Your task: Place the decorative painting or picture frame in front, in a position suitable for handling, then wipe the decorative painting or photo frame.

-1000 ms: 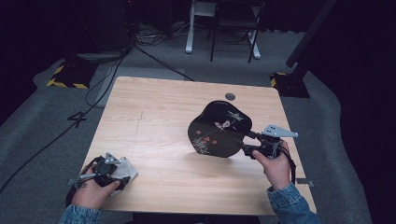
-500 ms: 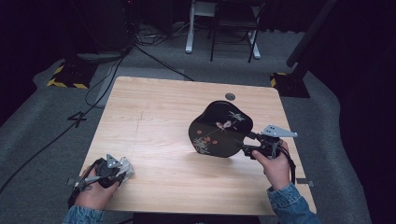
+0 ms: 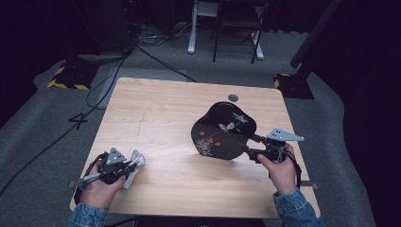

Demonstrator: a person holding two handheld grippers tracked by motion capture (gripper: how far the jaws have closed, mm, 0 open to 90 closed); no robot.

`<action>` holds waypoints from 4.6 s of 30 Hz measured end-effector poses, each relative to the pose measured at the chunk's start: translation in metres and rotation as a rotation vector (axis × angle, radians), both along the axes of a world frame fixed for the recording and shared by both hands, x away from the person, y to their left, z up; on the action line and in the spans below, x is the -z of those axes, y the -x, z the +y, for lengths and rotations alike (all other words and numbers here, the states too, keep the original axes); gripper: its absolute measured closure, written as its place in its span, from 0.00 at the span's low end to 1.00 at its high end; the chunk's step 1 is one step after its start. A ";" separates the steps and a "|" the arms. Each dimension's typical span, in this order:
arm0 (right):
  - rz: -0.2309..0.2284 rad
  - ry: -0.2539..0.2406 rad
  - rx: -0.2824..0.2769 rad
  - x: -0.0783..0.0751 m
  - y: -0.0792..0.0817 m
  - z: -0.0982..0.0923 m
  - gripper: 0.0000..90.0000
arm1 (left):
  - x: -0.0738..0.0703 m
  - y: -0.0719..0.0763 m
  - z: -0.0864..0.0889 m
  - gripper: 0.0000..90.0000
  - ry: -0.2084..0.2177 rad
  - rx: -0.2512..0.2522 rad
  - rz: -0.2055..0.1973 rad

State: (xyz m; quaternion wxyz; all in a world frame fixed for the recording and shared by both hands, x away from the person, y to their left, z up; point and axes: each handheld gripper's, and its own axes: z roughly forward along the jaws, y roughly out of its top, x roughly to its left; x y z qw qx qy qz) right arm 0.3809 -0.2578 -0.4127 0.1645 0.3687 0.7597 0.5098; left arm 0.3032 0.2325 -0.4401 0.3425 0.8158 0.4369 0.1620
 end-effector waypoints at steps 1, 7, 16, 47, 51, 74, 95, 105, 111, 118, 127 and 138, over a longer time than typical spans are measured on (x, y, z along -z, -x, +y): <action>0.006 0.000 0.002 0.000 0.001 0.000 0.36 | -0.003 -0.001 -0.002 0.89 0.013 0.007 -0.015; 0.013 0.006 0.002 0.003 0.001 -0.001 0.37 | -0.019 -0.008 -0.016 0.89 0.092 0.046 -0.091; 0.033 0.025 -0.012 0.009 0.000 0.003 0.41 | -0.038 -0.021 -0.048 0.89 0.157 0.102 -0.150; 0.065 0.021 -0.134 0.012 -0.011 -0.012 0.72 | -0.093 -0.049 -0.156 0.89 0.170 0.226 -0.297; 0.080 -0.002 -0.189 0.015 -0.020 -0.017 0.75 | -0.095 -0.051 -0.161 0.89 0.177 0.194 -0.299; 0.055 0.029 -0.362 0.012 -0.034 -0.013 0.87 | -0.109 -0.061 -0.187 0.89 0.144 0.164 -0.327; 0.077 0.053 -0.376 0.008 -0.021 -0.003 0.87 | -0.108 -0.087 -0.208 0.89 0.147 0.174 -0.347; 0.078 0.071 -0.372 0.007 -0.018 -0.001 0.87 | -0.109 -0.084 -0.221 0.89 0.149 0.212 -0.350; 0.080 0.073 -0.371 0.007 -0.018 -0.001 0.87 | -0.108 -0.078 -0.239 0.89 0.140 0.262 -0.337; 0.080 0.070 -0.370 0.008 -0.018 -0.001 0.87 | -0.106 -0.080 -0.241 0.89 0.129 0.254 -0.338; 0.075 0.067 -0.365 0.007 -0.018 -0.001 0.87 | -0.105 -0.087 -0.227 0.89 0.106 0.210 -0.344; 0.075 0.065 -0.367 0.007 -0.018 -0.001 0.87 | -0.101 -0.099 -0.208 0.89 0.093 0.156 -0.323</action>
